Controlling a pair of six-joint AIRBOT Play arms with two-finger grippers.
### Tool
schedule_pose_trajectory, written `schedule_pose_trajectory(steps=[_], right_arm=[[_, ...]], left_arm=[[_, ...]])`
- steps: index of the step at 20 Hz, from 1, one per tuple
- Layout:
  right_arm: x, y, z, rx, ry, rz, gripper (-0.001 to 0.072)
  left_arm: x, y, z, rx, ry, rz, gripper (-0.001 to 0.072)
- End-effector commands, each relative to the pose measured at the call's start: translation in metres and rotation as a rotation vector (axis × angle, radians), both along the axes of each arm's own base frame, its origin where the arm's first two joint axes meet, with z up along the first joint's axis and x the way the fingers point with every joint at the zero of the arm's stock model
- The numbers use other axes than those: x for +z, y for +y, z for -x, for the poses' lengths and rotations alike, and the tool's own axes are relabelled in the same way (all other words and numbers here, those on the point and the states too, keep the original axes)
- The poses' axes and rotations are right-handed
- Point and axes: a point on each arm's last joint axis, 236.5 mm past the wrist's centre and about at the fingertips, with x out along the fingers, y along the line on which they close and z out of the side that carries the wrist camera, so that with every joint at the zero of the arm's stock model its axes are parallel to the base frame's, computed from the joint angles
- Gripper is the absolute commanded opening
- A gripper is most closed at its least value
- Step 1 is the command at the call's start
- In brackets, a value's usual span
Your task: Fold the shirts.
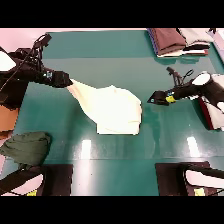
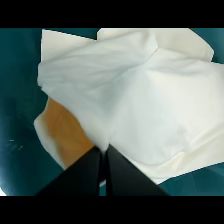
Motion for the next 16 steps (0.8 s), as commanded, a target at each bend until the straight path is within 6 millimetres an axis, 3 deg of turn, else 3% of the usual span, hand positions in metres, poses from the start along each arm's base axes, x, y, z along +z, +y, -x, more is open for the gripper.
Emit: schedule_pose_trajectory(steps=[1, 3, 7, 8, 9, 10, 12, 13, 14, 16], right_arm=[[-0.025, 0.03, 0.005, 0.014, 0.093, -0.095, 0.0493], [-0.024, 0.05, 0.013, 0.103, 0.09, -0.11, 0.0493], [-0.021, 0.067, 0.022, 0.159, 0.071, -0.104, 0.0488], [-0.021, 0.069, 0.023, 0.176, 0.064, -0.099, 0.0416], [-0.021, 0.07, 0.023, 0.191, 0.048, -0.097, 0.0251], [-0.02, 0.071, 0.021, 0.208, 0.021, -0.1, 0.0034], [-0.006, 0.067, 0.013, 0.201, -0.041, -0.089, 0.0012], [0.013, 0.064, 0.006, 0.198, -0.095, -0.091, 0.0011], [0.044, 0.06, -0.003, 0.197, -0.171, -0.093, 0.0011], [0.13, 0.048, -0.016, 0.193, -0.385, -0.088, 0.0011]], left_arm=[[0.001, 0.001, 0.001, 0.006, 0.003, 0.002, 0.0022], [0.001, 0.001, 0.001, 0.011, 0.007, 0.004, 0.0022], [0.001, 0.001, 0.001, 0.011, 0.007, 0.005, 0.0022], [0.001, 0.001, 0.001, 0.014, 0.009, 0.007, 0.0022], [0.001, 0.001, 0.001, 0.016, 0.011, 0.008, 0.0022], [0.001, 0.001, 0.001, 0.016, 0.01, 0.008, 0.0021], [0.007, 0.001, -0.001, 0.02, -0.009, 0.011, 0.002], [0.021, 0.001, -0.002, 0.024, -0.048, 0.016, 0.0021], [0.047, 0.002, -0.003, 0.029, -0.117, 0.024, 0.002], [0.122, 0.004, 0.004, 0.032, -0.298, 0.054, 0.002]])
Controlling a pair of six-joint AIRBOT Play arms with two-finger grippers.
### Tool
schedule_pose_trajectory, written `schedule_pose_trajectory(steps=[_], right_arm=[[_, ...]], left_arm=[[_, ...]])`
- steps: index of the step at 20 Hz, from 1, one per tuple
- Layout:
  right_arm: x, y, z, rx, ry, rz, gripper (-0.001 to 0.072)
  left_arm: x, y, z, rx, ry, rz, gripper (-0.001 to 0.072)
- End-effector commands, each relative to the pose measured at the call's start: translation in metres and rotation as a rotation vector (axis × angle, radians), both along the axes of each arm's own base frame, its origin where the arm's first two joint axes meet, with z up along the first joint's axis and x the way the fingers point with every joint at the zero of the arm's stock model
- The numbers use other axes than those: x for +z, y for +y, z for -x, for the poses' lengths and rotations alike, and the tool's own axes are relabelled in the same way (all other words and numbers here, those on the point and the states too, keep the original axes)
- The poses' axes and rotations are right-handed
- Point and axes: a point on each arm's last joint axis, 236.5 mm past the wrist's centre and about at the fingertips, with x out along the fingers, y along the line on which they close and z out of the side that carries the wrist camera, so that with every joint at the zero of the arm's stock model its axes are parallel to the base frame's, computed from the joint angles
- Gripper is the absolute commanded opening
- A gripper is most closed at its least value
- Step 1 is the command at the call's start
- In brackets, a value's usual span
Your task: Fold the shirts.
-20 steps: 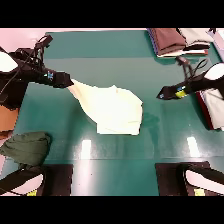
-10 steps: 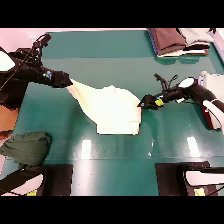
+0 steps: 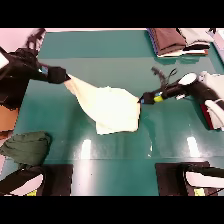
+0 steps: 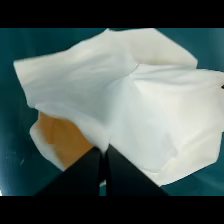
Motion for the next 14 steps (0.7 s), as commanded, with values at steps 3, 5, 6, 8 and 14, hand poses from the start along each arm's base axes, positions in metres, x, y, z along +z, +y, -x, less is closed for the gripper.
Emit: schedule_pose_trajectory(steps=[3, 5, 6, 8, 14], right_arm=[[0.224, -0.025, 0.003, -0.023, -0.554, -0.025, 0.0011], [0.3, -0.029, 0.033, -0.041, -0.731, -0.036, 0.0011], [0.329, -0.032, 0.049, -0.056, -0.803, -0.041, 0.0011], [0.365, -0.045, 0.072, -0.107, -0.897, 0.017, 0.0011], [0.391, -0.06, 0.098, -0.179, -0.923, 0.097, 0.001]], left_arm=[[0.194, 0.009, 0.05, 0.02, -0.464, 0.089, 0.002], [0.264, 0.016, 0.098, 0.021, -0.647, 0.123, 0.002], [0.287, 0.019, 0.119, 0.021, -0.714, 0.135, 0.002], [0.321, 0.024, 0.152, 0.022, -0.816, 0.155, 0.002], [0.314, 0.023, 0.137, 0.026, -0.775, 0.143, 0.002]])
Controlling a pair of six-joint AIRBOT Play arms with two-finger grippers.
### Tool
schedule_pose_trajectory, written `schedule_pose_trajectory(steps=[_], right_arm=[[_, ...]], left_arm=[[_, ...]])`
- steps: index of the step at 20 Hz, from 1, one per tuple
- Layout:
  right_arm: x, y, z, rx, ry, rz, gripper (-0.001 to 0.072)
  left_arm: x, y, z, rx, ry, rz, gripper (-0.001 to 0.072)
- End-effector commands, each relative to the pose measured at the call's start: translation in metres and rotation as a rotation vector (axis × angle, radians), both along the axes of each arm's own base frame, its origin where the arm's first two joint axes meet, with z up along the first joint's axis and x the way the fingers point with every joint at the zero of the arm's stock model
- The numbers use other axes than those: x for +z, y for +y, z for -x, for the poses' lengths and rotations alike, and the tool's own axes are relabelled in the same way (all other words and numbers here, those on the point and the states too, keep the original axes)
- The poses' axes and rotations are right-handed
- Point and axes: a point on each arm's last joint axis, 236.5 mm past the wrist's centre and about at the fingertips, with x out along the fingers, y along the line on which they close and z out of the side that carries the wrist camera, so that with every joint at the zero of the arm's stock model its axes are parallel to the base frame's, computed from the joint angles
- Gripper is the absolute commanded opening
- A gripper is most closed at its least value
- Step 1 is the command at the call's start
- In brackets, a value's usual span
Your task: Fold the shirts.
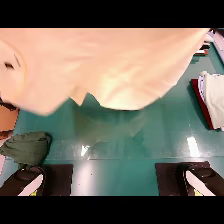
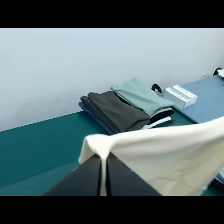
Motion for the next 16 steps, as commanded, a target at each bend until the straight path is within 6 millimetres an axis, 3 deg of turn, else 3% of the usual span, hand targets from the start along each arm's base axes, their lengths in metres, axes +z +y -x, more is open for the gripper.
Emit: schedule_pose_trajectory(steps=[1, 3, 6, 10, 12, 13, 14, 15, 16], right_arm=[[0.004, -0.004, 0.004, -0.045, 0.024, 0.006, 0.0011], [-0.03, 0.001, -0.024, -0.058, 0.13, 0.051, 0.001], [-0.1, 0.005, -0.085, -0.093, 0.279, 0.189, 0.0011], [-0.216, 0.01, -0.162, -0.109, 0.519, 0.258, 0.0011], [-0.264, 0.006, -0.19, -0.126, 0.604, 0.249, 0.0013], [-0.281, 0.005, -0.198, -0.128, 0.645, 0.226, 0.0095], [-0.292, 0.005, -0.203, -0.124, 0.678, 0.191, 0.0365], [-0.296, 0.004, -0.206, -0.119, 0.706, 0.142, 0.0442], [-0.294, 0.001, -0.207, -0.112, 0.73, 0.083, 0.0441]], left_arm=[[-0.028, -0.001, -0.034, 0.016, 0.092, -0.029, 0.002], [-0.084, -0.006, -0.083, 0.024, 0.259, -0.078, 0.0021], [-0.199, -0.009, -0.156, 0.044, 0.548, -0.165, 0.0021], [-0.338, -0.011, -0.216, 0.035, 0.811, -0.286, 0.0022], [-0.381, -0.002, -0.234, 0.068, 0.882, -0.334, 0.0024], [-0.395, 0.004, -0.241, 0.098, 0.908, -0.346, 0.0114], [-0.401, 0.012, -0.246, 0.128, 0.922, -0.341, 0.045], [-0.401, 0.021, -0.247, 0.156, 0.941, -0.312, 0.0593], [-0.399, 0.032, -0.245, 0.175, 0.96, -0.292, 0.0593]])
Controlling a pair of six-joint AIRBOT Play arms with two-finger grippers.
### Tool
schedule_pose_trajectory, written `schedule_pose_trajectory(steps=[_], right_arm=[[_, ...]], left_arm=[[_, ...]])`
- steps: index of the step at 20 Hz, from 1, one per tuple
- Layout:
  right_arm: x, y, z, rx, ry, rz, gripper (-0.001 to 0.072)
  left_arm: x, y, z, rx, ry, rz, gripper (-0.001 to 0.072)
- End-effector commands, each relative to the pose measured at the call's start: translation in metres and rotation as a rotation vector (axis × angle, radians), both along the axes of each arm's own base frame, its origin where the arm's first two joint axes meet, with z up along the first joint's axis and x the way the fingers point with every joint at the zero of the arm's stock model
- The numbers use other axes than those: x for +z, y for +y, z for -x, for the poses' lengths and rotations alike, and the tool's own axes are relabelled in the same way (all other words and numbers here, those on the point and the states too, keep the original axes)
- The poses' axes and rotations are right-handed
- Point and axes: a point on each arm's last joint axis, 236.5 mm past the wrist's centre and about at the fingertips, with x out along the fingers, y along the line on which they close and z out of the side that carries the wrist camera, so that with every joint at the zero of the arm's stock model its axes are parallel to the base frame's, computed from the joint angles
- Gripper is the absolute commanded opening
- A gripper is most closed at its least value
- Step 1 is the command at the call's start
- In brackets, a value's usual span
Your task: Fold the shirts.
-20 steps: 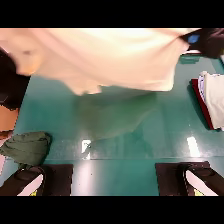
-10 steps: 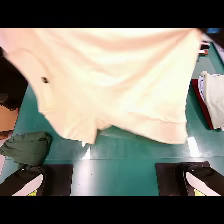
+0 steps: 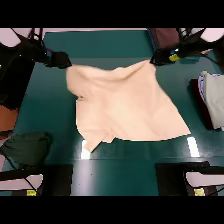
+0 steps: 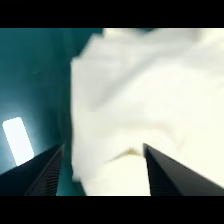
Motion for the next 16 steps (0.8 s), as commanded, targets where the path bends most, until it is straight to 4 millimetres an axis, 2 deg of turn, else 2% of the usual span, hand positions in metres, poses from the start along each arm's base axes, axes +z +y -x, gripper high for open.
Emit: schedule_pose_trajectory(steps=[1, 3, 5, 7, 9, 12, 14, 16], right_arm=[[-0.022, -0.003, -0.009, -0.025, 0.107, -0.152, 0.0438], [-0.008, -0.004, 0.015, 0.045, 0.151, -0.206, 0.0429], [-0.001, -0.005, 0.042, 0.085, 0.167, -0.202, 0.0429], [0.001, -0.006, 0.064, 0.083, 0.16, -0.201, 0.0429], [-0.001, -0.003, 0.084, 0.073, 0.152, -0.205, 0.0429], [-0.009, -0.002, 0.101, 0.039, 0.123, -0.213, 0.0429], [-0.013, -0.003, 0.106, 0.013, 0.106, -0.222, 0.0429], [-0.016, -0.002, 0.112, 0.005, 0.108, -0.235, 0.0429]], left_arm=[[-0.026, 0.033, 0.002, 0.083, 0.105, -0.014, 0.0593], [-0.032, 0.05, 0.032, 0.086, 0.211, -0.018, 0.0594], [-0.051, 0.054, 0.062, 0.09, 0.276, -0.023, 0.0594], [-0.085, 0.043, 0.099, 0.1, 0.342, 0.021, 0.0594], [-0.126, 0.027, 0.144, 0.115, 0.434, 0.104, 0.0594], [-0.182, 0.009, 0.205, 0.158, 0.579, 0.207, 0.0594], [-0.206, 0.0, 0.227, 0.193, 0.641, 0.262, 0.0594], [-0.217, -0.01, 0.232, 0.221, 0.65, 0.313, 0.0593]])
